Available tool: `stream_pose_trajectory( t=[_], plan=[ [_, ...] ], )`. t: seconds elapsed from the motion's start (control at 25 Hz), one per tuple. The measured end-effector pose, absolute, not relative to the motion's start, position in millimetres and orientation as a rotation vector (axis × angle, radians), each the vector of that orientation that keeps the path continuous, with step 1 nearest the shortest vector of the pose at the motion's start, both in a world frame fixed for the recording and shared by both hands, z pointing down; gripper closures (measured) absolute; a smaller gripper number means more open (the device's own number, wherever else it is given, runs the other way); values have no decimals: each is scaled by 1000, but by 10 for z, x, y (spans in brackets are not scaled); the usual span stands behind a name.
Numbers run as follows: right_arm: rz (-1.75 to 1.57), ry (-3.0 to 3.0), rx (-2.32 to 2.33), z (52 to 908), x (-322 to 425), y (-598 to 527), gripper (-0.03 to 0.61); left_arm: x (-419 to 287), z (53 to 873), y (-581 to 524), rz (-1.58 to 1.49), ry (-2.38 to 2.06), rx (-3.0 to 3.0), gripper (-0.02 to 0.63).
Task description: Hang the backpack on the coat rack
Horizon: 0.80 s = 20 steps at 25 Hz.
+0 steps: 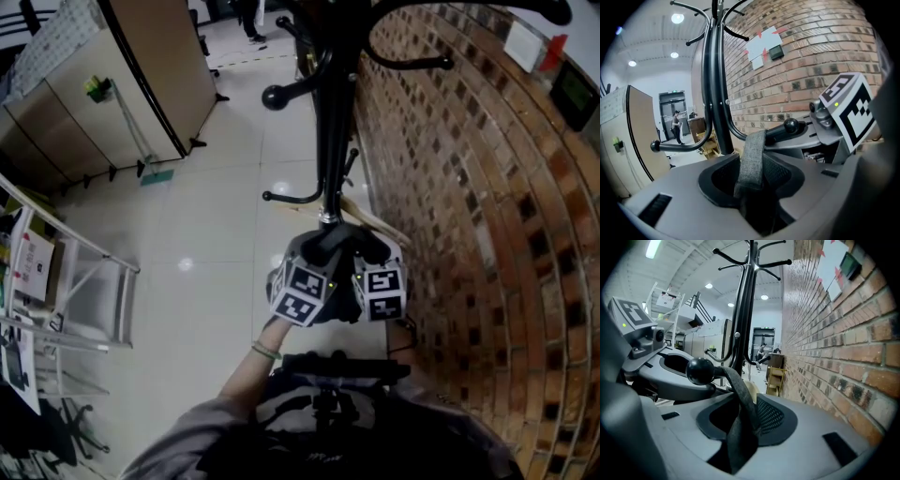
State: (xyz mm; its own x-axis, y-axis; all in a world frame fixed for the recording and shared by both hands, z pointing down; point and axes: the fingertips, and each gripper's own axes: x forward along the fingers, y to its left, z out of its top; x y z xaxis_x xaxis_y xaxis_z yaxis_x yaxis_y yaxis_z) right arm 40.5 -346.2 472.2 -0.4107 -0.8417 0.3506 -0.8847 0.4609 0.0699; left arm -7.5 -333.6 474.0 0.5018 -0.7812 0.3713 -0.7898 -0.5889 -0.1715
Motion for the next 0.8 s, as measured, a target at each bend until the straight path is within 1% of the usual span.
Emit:
stream_pose_trajectory(
  t=[0.24,0.4,0.48,0.6,0.72,0.8],
  plan=[
    [221,-2359,1581,4770,569,-3362,466,-195,4710,-3188,585,-1398,2706,472],
    [272,-2390,1597,4735,528,-3250,466,-262,4688,-3117,513,-1391,2711,474],
    [307,-2399,1605,4754,500,-3167,466,-293,4685,-3068,488,-1379,2710,507],
    [345,-2395,1637,4772,488,-3041,502,-322,4696,-2985,467,-1367,2711,572],
    [358,-2389,1673,4748,480,-2904,540,-323,4719,-2872,451,-1338,2719,577],
    [396,-2393,1706,4744,476,-2803,557,-313,4743,-2776,446,-1303,2726,601]
  ],
)
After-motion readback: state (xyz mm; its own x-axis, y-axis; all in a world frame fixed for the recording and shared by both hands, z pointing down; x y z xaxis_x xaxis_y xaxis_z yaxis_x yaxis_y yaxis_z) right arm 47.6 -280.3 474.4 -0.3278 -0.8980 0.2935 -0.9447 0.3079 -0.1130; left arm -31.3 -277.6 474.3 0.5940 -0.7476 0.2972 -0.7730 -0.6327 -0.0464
